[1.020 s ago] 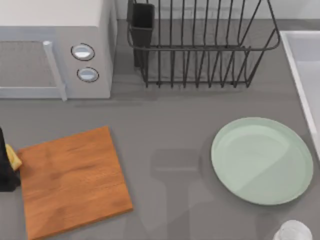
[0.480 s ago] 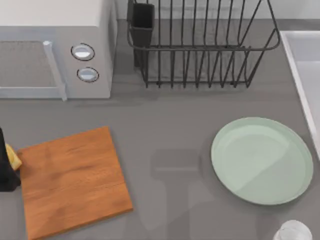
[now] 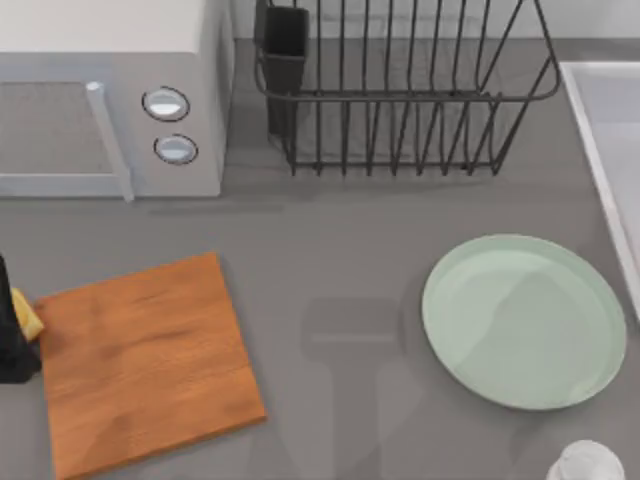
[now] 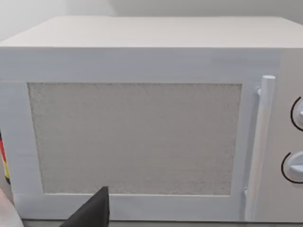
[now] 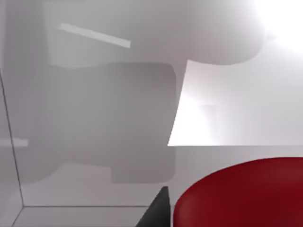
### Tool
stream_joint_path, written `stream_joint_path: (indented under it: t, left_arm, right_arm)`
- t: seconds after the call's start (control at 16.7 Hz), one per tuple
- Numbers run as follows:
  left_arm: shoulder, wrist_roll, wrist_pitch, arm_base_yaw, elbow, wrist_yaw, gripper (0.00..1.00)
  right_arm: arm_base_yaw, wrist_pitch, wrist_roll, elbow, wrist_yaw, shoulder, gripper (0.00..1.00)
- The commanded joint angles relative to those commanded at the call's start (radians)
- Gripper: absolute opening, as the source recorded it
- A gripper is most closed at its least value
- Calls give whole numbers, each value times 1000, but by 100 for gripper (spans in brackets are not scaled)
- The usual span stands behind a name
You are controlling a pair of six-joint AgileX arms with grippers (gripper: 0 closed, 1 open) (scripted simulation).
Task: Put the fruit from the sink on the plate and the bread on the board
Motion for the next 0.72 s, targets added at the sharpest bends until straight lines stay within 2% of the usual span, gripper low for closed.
stream_joint_path:
  t: [0.48,0.72]
  left_arm:
    - [0,0,0,0,0,0,100]
    - [0,0,0,0,0,0,100]
  right_arm:
    - [13,-36,9,27,-2,-42,0]
    - [137,-19,96,84,-16,-73,0]
